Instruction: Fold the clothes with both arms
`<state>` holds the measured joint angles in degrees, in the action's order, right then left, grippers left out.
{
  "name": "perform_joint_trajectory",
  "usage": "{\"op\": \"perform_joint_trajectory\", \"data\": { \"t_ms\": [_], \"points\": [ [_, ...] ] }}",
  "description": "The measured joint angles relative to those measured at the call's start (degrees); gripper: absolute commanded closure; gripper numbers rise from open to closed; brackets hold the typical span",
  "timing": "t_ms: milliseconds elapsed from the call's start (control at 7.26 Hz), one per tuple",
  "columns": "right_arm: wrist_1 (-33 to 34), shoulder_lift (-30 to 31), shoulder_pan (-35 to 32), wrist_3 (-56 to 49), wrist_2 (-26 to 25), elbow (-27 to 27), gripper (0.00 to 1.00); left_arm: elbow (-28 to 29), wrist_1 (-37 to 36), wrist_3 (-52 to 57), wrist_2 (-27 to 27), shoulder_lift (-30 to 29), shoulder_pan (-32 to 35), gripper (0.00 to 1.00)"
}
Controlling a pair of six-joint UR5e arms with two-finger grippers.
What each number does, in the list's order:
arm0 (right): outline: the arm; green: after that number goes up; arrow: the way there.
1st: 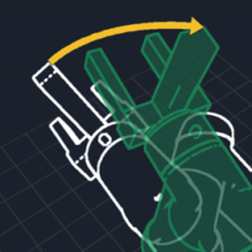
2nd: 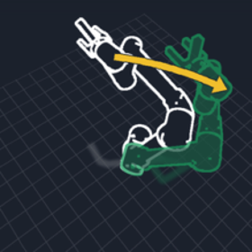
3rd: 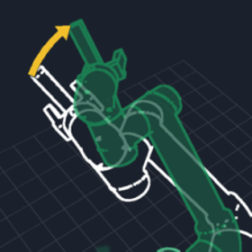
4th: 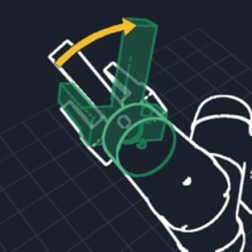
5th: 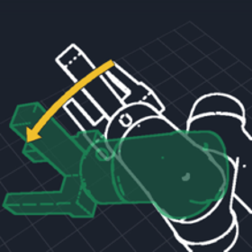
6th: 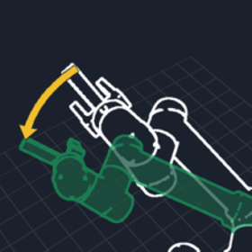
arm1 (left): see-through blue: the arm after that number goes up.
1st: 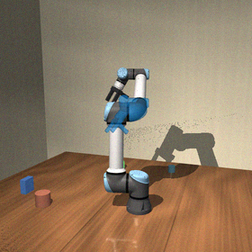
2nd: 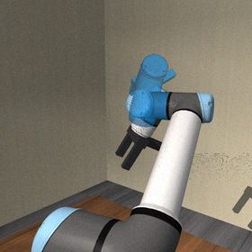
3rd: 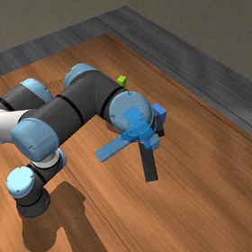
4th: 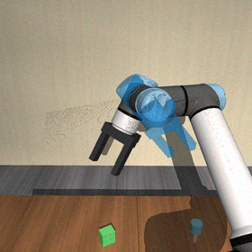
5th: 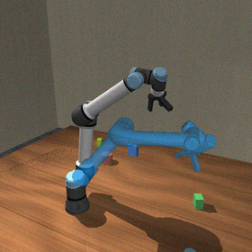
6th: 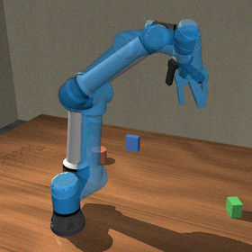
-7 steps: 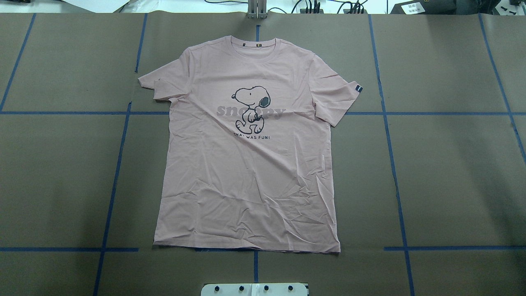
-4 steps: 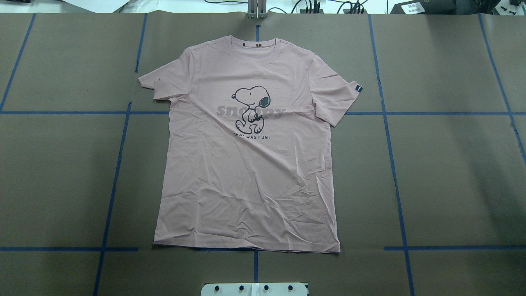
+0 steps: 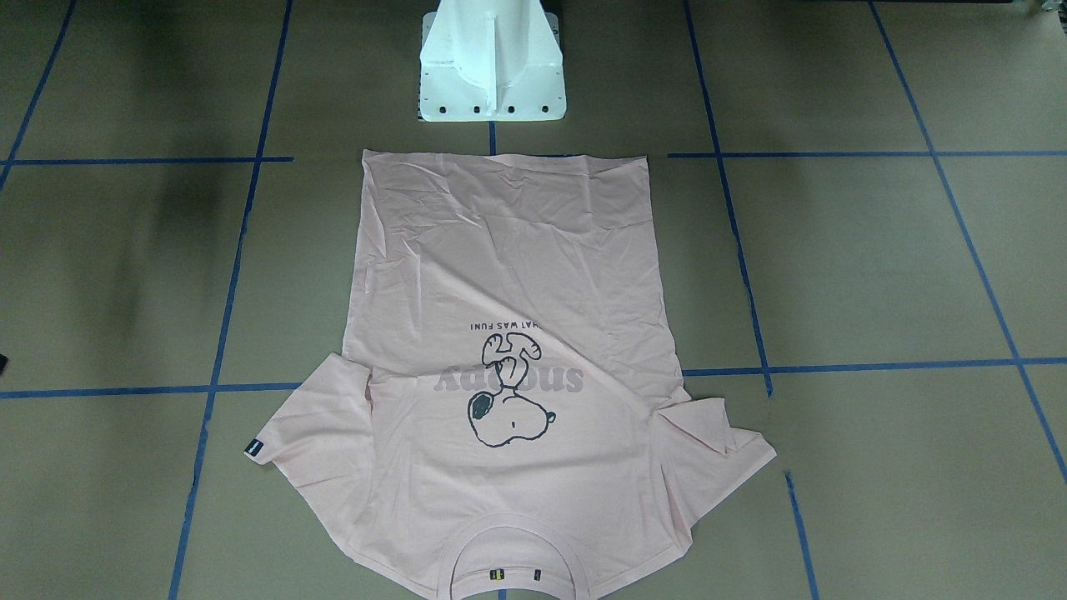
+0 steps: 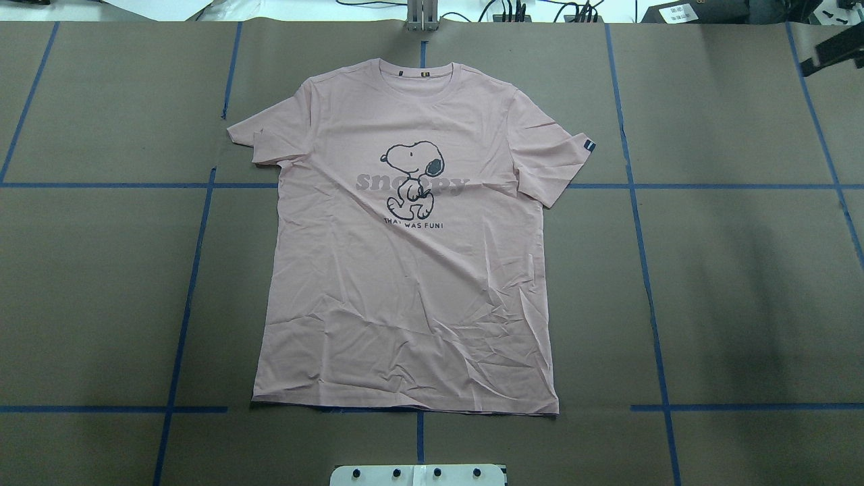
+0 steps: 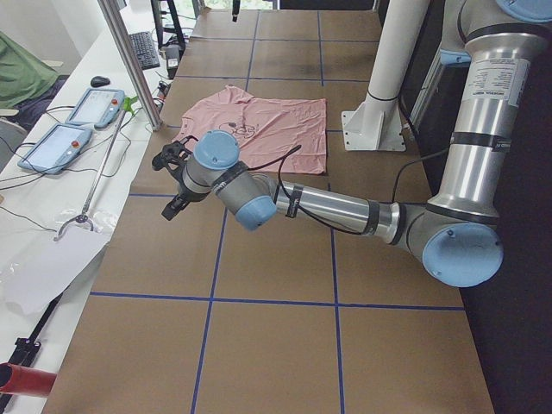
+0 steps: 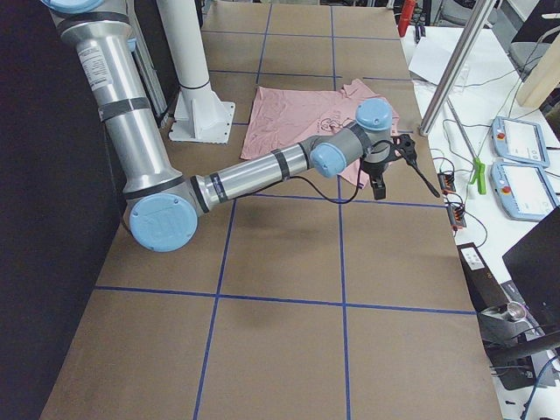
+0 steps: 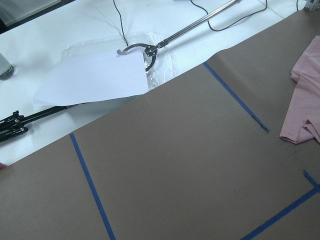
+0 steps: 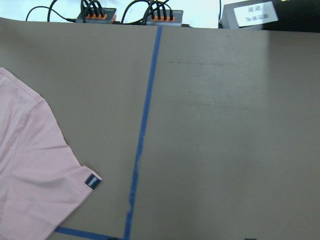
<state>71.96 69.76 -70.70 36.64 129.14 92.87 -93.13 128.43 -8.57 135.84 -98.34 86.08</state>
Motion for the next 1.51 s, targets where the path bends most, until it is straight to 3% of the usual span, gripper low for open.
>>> {"op": "perform_joint_trajectory", "data": {
  "t_ms": [275, 826, 1514],
  "points": [
    [-2.50, -3.69, 7.21, 9.29, -5.89, -2.79, 0.36, -0.28, 1.25, -2.72, -0.05, -0.09, -1.59, 0.00],
    [-18.04, -7.15, 19.59, 20.57, -18.22, -15.56, 0.39, -0.45, 2.84, -4.09, -0.14, -0.10, -1.96, 0.00],
    [-19.36, -8.59, 22.04, 21.25, -21.78, -19.77, 0.41, -0.87, 3.04, -3.90, -0.23, 0.37, -1.97, 0.00]
  ]
}}
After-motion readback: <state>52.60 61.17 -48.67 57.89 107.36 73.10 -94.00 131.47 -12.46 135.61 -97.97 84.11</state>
